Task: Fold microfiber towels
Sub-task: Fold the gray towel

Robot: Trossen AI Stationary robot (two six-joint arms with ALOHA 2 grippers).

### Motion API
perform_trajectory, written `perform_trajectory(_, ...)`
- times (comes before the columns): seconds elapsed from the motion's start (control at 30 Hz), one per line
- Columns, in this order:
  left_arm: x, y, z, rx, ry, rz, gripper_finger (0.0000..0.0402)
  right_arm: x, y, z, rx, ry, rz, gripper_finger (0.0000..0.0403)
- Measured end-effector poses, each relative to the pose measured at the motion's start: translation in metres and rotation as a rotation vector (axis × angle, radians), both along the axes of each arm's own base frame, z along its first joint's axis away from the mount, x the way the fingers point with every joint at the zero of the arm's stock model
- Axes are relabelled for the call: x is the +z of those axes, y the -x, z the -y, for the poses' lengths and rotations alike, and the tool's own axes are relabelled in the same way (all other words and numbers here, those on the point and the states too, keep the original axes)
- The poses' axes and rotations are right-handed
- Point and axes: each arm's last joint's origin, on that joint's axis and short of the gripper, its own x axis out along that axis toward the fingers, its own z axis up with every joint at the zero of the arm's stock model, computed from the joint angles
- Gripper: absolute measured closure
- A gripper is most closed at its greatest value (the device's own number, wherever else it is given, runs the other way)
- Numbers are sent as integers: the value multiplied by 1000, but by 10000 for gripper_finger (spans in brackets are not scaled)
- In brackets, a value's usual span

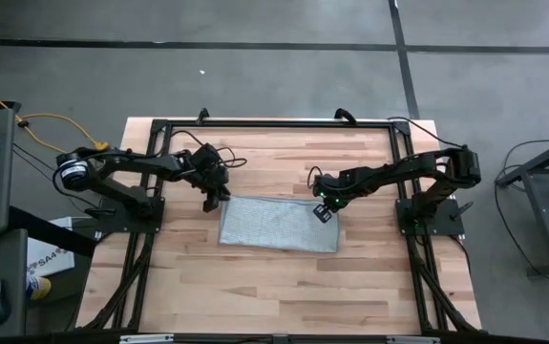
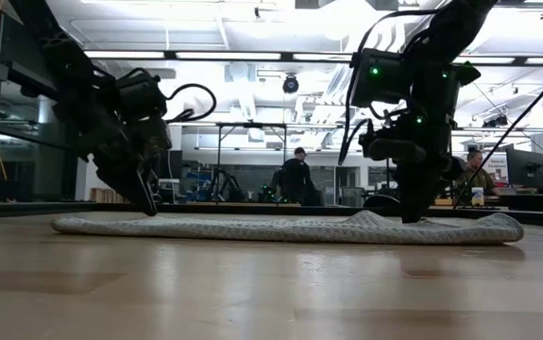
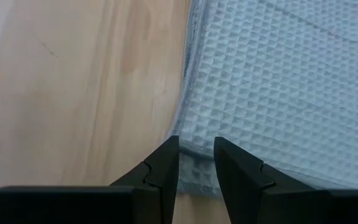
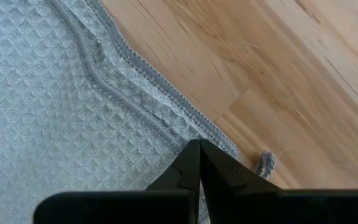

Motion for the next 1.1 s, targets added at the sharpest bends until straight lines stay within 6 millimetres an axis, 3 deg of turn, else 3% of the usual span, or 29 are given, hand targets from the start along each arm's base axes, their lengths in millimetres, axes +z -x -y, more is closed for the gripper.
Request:
perform_trajectory(0.63, -2, -4, -3, -33, -73, 17, 300, 0, 0, 0, 3, -12, 1, 401)
perform_trajectory(1.1, -13, -6, -3, -31, 27, -5, 300, 0, 0, 0, 4, -16, 1, 401)
